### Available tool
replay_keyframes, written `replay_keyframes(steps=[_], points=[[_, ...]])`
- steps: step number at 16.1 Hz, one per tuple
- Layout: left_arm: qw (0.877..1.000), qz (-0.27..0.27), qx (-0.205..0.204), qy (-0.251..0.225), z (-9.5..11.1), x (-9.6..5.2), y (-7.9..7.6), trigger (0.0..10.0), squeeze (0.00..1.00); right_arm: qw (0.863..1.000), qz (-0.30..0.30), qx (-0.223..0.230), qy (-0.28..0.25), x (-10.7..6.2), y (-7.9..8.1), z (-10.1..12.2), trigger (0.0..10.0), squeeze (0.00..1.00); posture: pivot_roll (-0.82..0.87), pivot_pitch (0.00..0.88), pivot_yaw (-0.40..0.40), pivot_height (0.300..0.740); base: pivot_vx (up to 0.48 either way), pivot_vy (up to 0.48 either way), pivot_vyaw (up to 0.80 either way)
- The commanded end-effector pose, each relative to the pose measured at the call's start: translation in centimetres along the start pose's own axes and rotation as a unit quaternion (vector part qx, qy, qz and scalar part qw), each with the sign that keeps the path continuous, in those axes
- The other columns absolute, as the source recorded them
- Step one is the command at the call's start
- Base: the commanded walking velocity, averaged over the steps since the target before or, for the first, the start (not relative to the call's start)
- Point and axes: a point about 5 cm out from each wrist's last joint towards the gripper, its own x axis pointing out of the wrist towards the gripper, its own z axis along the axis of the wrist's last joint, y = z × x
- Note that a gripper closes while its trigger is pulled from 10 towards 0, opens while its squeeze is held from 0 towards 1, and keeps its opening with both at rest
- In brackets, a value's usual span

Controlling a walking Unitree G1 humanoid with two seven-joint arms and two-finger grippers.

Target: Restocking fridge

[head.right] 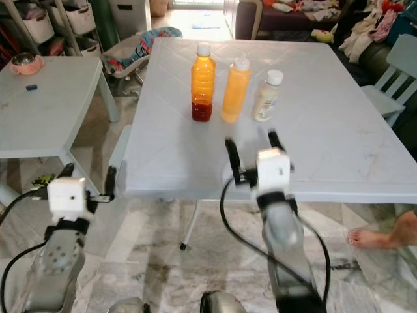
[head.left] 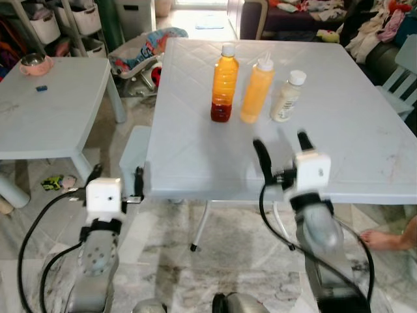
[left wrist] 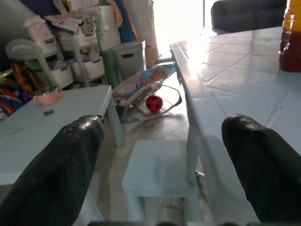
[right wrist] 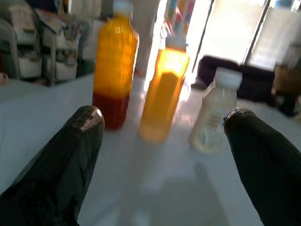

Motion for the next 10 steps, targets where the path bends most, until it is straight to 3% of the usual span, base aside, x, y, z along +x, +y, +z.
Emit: replay_keyframes(steps=[1,3,6,10], points=[[1.000,0.010,-0.009,0.007,0.1,-0.3,0.4,10.0,0.00,1.000,-0.013,0.008,0.002,-0.4,-0.1,0.3,10.0,0.00,0.05,0.035,-0.025,0.740,0.259,0.000,0.00],[1.000,0.003,-0.020,0.018,-0.3,-0.4,0.1,10.0,0.00,1.000,-0.018,0.015,0.013,-0.8,0.1,0.2,10.0,0.00,0.04,0.028,-0.022,0.740,0.322,0.000,0.00],[0.999,-0.007,-0.033,0.008,0.5,0.7,-0.6,10.0,0.00,1.000,-0.015,-0.001,-0.004,0.6,-0.5,1.1,10.0,0.00,0.04,0.013,-0.023,0.740,0.372,0.000,0.00],[0.999,-0.006,-0.033,0.013,0.2,0.8,-0.6,10.0,0.00,1.000,-0.013,-0.006,-0.011,1.1,-0.8,1.5,10.0,0.00,0.03,0.004,-0.021,0.740,0.352,0.000,0.00]])
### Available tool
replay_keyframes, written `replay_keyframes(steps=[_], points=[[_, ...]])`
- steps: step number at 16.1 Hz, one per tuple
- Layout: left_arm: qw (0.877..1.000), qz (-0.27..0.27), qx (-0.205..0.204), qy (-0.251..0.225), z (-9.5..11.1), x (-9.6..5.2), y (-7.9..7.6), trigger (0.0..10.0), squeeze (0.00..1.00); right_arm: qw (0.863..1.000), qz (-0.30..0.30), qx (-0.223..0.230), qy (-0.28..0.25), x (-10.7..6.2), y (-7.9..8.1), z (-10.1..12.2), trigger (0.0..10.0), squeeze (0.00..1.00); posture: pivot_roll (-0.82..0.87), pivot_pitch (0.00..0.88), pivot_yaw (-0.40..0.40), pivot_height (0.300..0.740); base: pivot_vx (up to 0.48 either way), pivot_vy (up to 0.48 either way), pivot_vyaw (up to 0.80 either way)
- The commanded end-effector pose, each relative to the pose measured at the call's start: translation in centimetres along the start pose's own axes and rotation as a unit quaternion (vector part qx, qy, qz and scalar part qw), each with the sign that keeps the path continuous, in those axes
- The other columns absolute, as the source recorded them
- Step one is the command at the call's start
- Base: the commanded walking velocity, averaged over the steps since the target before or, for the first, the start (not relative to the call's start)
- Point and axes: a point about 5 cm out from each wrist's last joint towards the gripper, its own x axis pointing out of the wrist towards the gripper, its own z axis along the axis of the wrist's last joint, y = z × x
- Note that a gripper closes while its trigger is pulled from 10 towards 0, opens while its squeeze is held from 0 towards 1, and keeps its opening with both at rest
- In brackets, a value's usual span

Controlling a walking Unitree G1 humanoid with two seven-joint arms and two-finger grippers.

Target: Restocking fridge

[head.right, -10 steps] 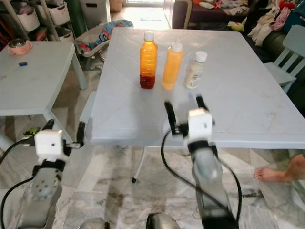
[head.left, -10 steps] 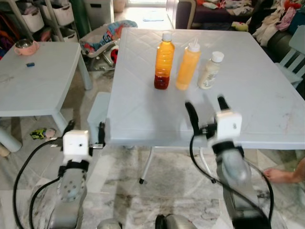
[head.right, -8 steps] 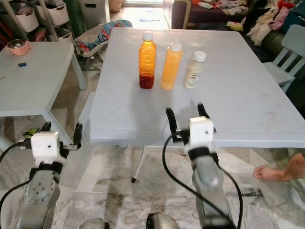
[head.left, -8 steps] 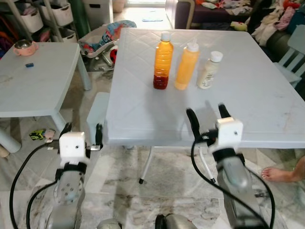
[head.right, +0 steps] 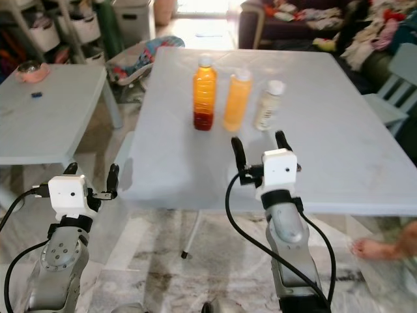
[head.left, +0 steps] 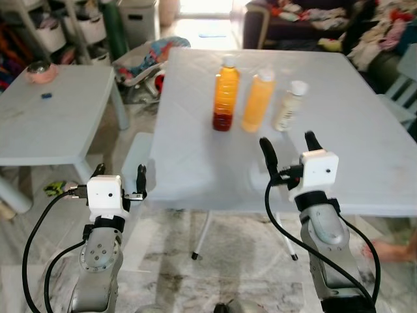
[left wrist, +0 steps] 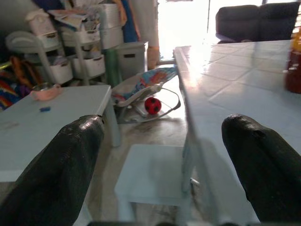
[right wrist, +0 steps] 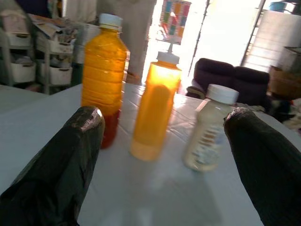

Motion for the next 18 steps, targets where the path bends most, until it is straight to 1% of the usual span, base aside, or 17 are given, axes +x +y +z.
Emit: replay_keyframes(steps=[1,3,5,9,11,13,14,15,18], points=[[1.000,-0.002,-0.002,0.007,-0.2,0.3,0.0,10.0,0.00,1.000,0.008,-0.004,-0.006,0.3,0.1,0.3,10.0,0.00,0.03,0.003,-0.019,0.740,0.311,0.000,0.00],[1.000,0.000,-0.001,0.004,-0.1,0.5,0.1,10.0,0.00,0.999,0.027,-0.017,-0.013,0.2,0.5,0.5,10.0,0.00,0.03,0.003,-0.020,0.740,0.294,0.000,0.00],[1.000,0.002,0.002,0.004,-0.1,0.6,0.3,10.0,0.00,0.999,0.043,-0.008,-0.013,-0.1,0.8,0.4,10.0,0.00,0.03,0.001,-0.021,0.740,0.291,0.000,0.00],[1.000,0.001,0.002,0.003,-0.1,0.7,0.3,10.0,0.00,0.999,0.044,-0.015,-0.015,0.1,0.8,0.4,10.0,0.00,0.03,0.000,-0.019,0.740,0.277,0.000,0.00],[1.000,0.000,0.000,0.001,0.0,0.9,0.2,10.0,0.00,0.999,0.047,-0.017,-0.017,0.4,0.7,0.4,10.0,0.00,0.04,0.000,-0.019,0.740,0.000,0.000,0.00],[1.000,0.007,-0.006,0.004,0.0,1.0,0.3,10.0,0.00,0.997,0.069,-0.022,-0.021,0.6,0.9,0.5,10.0,0.00,0.04,0.007,-0.018,0.740,0.000,0.000,0.00],[1.000,0.006,-0.003,0.005,-0.1,0.9,0.4,10.0,0.00,0.995,0.089,-0.031,-0.028,0.8,1.0,0.6,10.0,0.00,0.04,0.010,-0.017,0.740,0.000,0.000,0.00],[1.000,0.006,-0.002,0.005,-0.2,0.8,0.3,10.0,0.00,0.994,0.095,-0.031,-0.031,1.1,0.9,0.8,10.0,0.00,0.04,0.012,-0.017,0.740,0.000,0.000,0.00],[1.000,0.010,0.003,0.005,-0.2,0.8,0.4,10.0,0.00,0.991,0.114,-0.044,-0.062,2.8,0.4,2.1,10.0,0.00,0.05,0.021,-0.014,0.740,0.000,0.000,0.00]])
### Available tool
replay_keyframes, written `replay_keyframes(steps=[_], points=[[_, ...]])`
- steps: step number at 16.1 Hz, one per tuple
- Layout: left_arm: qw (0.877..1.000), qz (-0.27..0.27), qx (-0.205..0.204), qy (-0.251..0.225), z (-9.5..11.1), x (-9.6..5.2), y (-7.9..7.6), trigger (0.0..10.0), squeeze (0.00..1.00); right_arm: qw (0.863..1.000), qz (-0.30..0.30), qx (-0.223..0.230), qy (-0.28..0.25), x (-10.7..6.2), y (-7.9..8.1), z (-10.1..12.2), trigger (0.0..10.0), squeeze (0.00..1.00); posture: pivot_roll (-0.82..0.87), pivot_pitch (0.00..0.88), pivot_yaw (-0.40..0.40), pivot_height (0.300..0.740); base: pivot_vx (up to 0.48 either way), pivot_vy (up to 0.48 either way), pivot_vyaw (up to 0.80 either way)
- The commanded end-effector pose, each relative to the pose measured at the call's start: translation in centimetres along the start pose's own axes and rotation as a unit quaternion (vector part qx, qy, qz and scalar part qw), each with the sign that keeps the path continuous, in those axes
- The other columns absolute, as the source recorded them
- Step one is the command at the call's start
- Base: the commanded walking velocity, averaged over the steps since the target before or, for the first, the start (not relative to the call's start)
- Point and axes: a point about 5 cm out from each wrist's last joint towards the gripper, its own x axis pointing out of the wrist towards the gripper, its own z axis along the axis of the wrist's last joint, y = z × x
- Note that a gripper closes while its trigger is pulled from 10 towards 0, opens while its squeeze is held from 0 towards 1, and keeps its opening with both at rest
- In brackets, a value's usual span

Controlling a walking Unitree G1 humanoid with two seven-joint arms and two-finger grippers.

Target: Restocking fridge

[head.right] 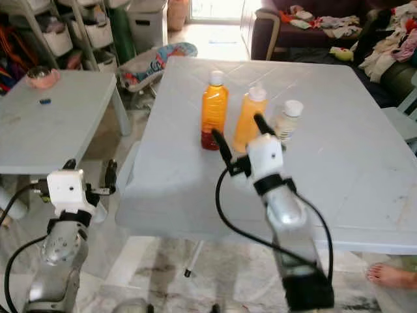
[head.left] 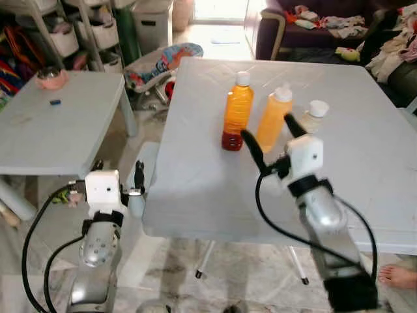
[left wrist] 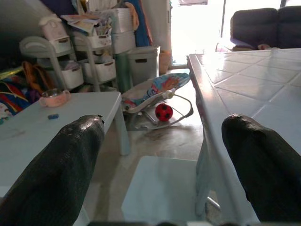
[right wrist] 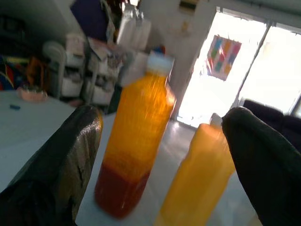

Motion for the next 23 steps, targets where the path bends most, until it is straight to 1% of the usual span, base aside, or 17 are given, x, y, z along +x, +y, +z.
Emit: replay_keyframes(steps=[1,3,4,5,6,7,9,10,12,13,14,15,16,18,20,21,23], points=[[1.000,0.003,0.006,0.005,-0.1,0.0,0.2,10.0,0.00,1.000,0.002,0.000,-0.005,0.3,-0.4,0.1,10.0,0.00,0.05,0.021,-0.014,0.740,0.000,0.000,0.00],[1.000,0.002,0.009,0.005,-0.1,0.0,0.2,10.0,0.00,1.000,0.004,-0.005,-0.030,2.2,-1.1,0.9,10.0,0.00,0.06,0.029,-0.009,0.740,0.000,0.000,0.00],[1.000,0.001,0.009,0.005,-0.1,-0.1,0.3,10.0,0.00,0.999,0.005,-0.008,-0.034,2.7,-1.3,1.1,10.0,0.00,0.06,0.030,-0.008,0.740,0.000,0.000,0.00],[1.000,0.002,0.011,0.005,-0.1,-0.1,0.4,10.0,0.00,0.999,0.015,-0.014,-0.050,3.7,-1.3,1.7,10.0,0.00,0.07,0.031,-0.010,0.740,0.000,0.000,0.49],[1.000,0.002,0.011,0.005,-0.1,-0.1,0.4,10.0,0.00,0.998,0.020,-0.017,-0.057,4.1,-1.3,1.9,10.0,0.00,0.07,0.031,-0.013,0.740,0.000,0.000,0.68],[1.000,0.004,0.012,0.004,0.0,-0.1,0.4,10.0,0.00,0.997,0.027,-0.020,-0.070,5.0,-1.3,2.5,10.0,0.00,0.08,0.032,-0.014,0.740,0.000,0.000,0.79],[1.000,0.006,0.012,0.004,0.0,-0.1,0.4,10.0,0.00,0.996,0.022,-0.025,-0.082,5.7,-1.6,2.8,10.0,0.00,0.08,0.035,-0.014,0.740,0.000,0.000,0.71],[1.000,0.005,0.012,0.005,0.0,-0.2,0.3,10.0,0.00,0.996,0.010,-0.023,-0.089,6.1,-1.9,3.0,10.0,0.00,0.09,0.037,-0.014,0.740,0.000,0.000,0.00],[1.000,0.004,0.013,0.006,0.0,-0.3,0.3,10.0,0.00,0.994,-0.025,-0.039,-0.095,6.6,-2.6,3.3,10.0,0.00,0.09,0.039,-0.012,0.740,0.000,0.000,0.00],[1.000,0.004,0.015,0.007,0.0,-0.3,0.4,10.0,0.00,0.992,-0.057,-0.059,-0.095,6.7,-3.2,3.4,10.0,0.00,0.09,0.040,-0.012,0.740,0.000,0.000,0.00],[1.000,0.005,0.015,0.007,0.0,-0.3,0.5,10.0,0.00,0.991,-0.073,-0.059,-0.097,6.7,-3.5,3.5,10.0,0.00,0.09,0.042,-0.012,0.740,0.000,0.000,0.00],[1.000,0.006,0.016,0.007,0.0,-0.3,0.6,10.0,0.00,0.988,-0.085,-0.081,-0.102,6.6,-3.6,3.7,10.0,0.00,0.09,0.046,-0.012,0.740,0.000,0.000,0.00],[1.000,0.005,0.016,0.007,0.0,-0.3,0.5,10.0,0.00,0.986,-0.099,-0.088,-0.099,6.5,-3.8,3.6,10.0,0.00,0.09,0.047,-0.012,0.740,0.000,0.000,0.00],[1.000,0.003,0.015,0.009,-0.1,-0.4,0.3,10.0,0.00,0.985,-0.118,-0.086,-0.091,6.6,-4.6,3.3,10.0,0.00,0.08,0.048,-0.011,0.740,0.000,0.000,0.00],[1.000,0.001,0.014,0.010,-0.2,-0.4,0.2,10.0,0.00,0.985,-0.130,-0.071,-0.083,7.1,-5.0,3.2,10.0,0.00,0.08,0.050,-0.011,0.740,0.000,0.000,0.00],[1.000,0.001,0.014,0.011,-0.2,-0.4,0.2,10.0,0.00,0.986,-0.130,-0.068,-0.081,7.2,-5.1,3.2,10.0,0.00,0.08,0.051,-0.012,0.740,0.000,0.000,0.00],[1.000,0.000,0.014,0.010,-0.2,-0.4,0.1,10.0,0.00,0.988,-0.131,-0.040,-0.075,7.9,-4.9,3.0,10.0,0.00,0.09,0.053,-0.013,0.740,0.000,0.000,0.00]])
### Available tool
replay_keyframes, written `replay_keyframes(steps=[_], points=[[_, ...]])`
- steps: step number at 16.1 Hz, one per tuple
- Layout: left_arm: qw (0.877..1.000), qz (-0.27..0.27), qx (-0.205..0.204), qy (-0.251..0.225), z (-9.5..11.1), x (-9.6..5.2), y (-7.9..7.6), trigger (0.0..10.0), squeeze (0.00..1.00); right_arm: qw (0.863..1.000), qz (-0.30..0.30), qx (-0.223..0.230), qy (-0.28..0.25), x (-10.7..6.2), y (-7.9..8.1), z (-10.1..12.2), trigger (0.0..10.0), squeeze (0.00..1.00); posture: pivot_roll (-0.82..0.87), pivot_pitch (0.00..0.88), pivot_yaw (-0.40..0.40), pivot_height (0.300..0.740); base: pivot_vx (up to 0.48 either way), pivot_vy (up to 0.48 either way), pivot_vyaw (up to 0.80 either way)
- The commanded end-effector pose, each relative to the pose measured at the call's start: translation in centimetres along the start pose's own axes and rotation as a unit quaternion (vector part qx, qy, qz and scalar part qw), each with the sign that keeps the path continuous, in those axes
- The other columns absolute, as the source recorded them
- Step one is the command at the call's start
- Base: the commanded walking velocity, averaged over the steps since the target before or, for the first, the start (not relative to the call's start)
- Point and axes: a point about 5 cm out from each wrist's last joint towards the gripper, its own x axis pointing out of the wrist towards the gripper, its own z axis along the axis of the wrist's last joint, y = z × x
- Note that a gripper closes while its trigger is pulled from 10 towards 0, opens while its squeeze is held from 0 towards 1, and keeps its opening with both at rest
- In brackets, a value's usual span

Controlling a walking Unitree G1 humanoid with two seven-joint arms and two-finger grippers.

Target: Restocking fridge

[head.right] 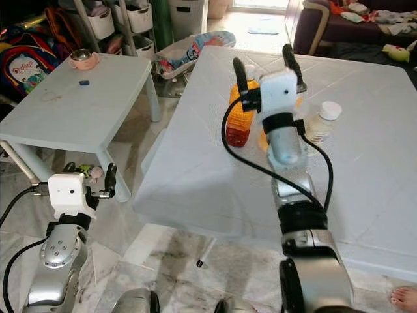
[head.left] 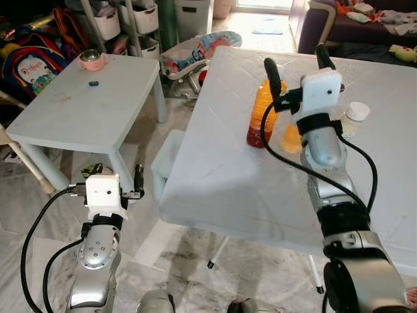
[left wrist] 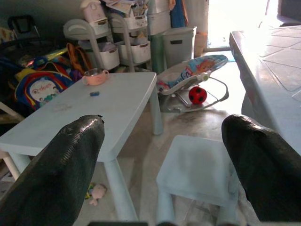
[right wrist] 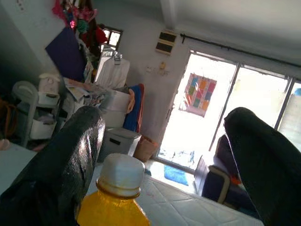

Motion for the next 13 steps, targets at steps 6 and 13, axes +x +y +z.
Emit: replay_keyframes(steps=[6,13], points=[[1.000,-0.002,0.003,0.005,0.0,-0.3,-0.1,10.0,0.00,0.999,-0.019,0.024,0.027,0.5,-0.1,-0.8,10.0,0.00,0.09,0.063,-0.013,0.740,0.000,0.000,0.00],[1.000,-0.008,0.002,0.007,-0.1,-0.4,-0.4,10.0,0.00,0.997,-0.031,0.046,0.063,0.1,-0.4,-2.1,10.0,0.00,0.09,0.069,-0.013,0.740,0.000,0.000,0.00]])
